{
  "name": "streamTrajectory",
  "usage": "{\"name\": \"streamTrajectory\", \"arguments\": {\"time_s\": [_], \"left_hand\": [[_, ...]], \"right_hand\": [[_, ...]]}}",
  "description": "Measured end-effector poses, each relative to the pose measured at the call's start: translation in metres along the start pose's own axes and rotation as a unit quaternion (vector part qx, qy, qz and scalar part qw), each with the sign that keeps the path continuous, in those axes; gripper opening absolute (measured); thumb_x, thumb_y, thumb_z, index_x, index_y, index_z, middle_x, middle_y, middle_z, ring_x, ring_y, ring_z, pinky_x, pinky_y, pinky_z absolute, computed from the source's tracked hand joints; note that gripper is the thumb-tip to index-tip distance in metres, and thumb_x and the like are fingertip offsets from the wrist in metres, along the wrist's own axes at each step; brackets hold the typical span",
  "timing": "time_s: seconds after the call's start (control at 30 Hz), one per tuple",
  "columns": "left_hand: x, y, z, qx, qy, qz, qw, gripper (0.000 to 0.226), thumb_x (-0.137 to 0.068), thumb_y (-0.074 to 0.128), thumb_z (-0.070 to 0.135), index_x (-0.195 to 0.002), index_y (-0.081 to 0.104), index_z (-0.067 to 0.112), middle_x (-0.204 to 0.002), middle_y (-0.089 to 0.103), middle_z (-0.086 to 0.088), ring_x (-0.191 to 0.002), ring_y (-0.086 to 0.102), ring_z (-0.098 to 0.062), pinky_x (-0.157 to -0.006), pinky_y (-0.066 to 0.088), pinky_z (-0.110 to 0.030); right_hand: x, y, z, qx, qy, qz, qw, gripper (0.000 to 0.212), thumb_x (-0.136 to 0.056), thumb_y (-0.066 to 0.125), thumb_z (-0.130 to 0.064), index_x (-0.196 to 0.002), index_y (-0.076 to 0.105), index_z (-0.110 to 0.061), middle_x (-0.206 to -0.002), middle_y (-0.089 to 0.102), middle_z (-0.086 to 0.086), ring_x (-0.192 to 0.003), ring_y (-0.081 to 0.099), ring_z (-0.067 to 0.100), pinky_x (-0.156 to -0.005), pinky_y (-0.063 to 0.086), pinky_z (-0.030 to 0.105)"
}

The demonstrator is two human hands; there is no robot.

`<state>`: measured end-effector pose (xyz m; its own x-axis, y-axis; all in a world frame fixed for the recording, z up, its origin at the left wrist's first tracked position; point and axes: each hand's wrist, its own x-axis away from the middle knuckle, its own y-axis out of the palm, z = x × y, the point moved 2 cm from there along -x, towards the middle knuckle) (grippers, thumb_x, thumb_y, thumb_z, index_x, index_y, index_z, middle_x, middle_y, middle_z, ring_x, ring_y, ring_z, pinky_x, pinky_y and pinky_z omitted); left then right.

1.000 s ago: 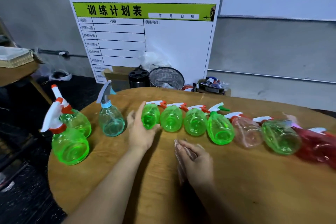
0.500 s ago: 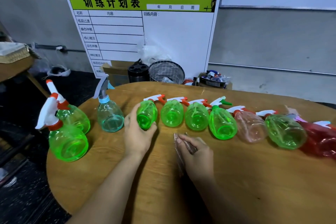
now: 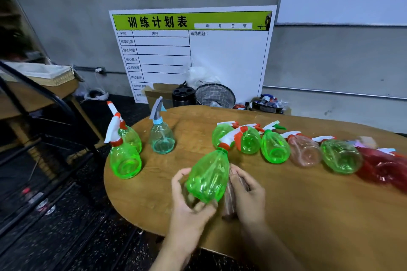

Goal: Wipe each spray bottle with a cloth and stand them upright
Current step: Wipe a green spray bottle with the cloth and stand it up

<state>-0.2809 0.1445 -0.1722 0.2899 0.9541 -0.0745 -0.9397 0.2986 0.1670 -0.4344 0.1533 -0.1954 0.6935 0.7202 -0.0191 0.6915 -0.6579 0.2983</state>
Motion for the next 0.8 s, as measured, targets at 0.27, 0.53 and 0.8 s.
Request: {"name": "streamTrajectory", "arguments": {"time_s": [0.27, 0.53, 0.8], "left_hand": [[0.077, 0.003, 0.017, -0.051, 0.035, -0.115, 0.991, 0.105, -0.067, 0.085, -0.006, -0.154, 0.039, 0.030, -0.143, 0.064, 0.010, -0.129, 0.065, -0.017, -0.104, 0.053, -0.028], [0.152, 0.013, 0.049, -0.060, 0.052, -0.110, 0.991, 0.097, -0.068, 0.094, 0.046, -0.147, 0.040, 0.031, -0.134, 0.067, 0.016, -0.122, 0.069, -0.016, -0.101, 0.056, -0.031], [0.224, 0.015, 0.082, -0.028, 0.074, -0.130, 0.988, 0.094, -0.070, 0.087, 0.045, -0.150, 0.042, 0.029, -0.142, 0.062, 0.028, -0.129, 0.061, 0.003, -0.099, 0.048, -0.011]], "right_hand": [[0.085, -0.048, -0.049, -0.039, 0.013, -0.024, 0.999, 0.020, -0.098, 0.065, -0.002, -0.110, 0.079, -0.010, -0.107, 0.080, 0.002, -0.098, 0.076, 0.013, -0.079, 0.058, 0.018], [0.159, -0.083, -0.095, -0.042, -0.030, -0.087, 0.995, 0.023, -0.094, 0.065, -0.005, -0.115, 0.076, -0.004, -0.110, 0.079, 0.009, -0.104, 0.076, 0.022, -0.080, 0.060, 0.023], [0.200, -0.088, -0.162, 0.078, -0.200, -0.175, 0.961, 0.022, -0.091, 0.069, -0.017, -0.108, 0.083, -0.021, -0.108, 0.077, 0.001, -0.113, 0.070, 0.015, -0.093, 0.051, 0.018]]}}
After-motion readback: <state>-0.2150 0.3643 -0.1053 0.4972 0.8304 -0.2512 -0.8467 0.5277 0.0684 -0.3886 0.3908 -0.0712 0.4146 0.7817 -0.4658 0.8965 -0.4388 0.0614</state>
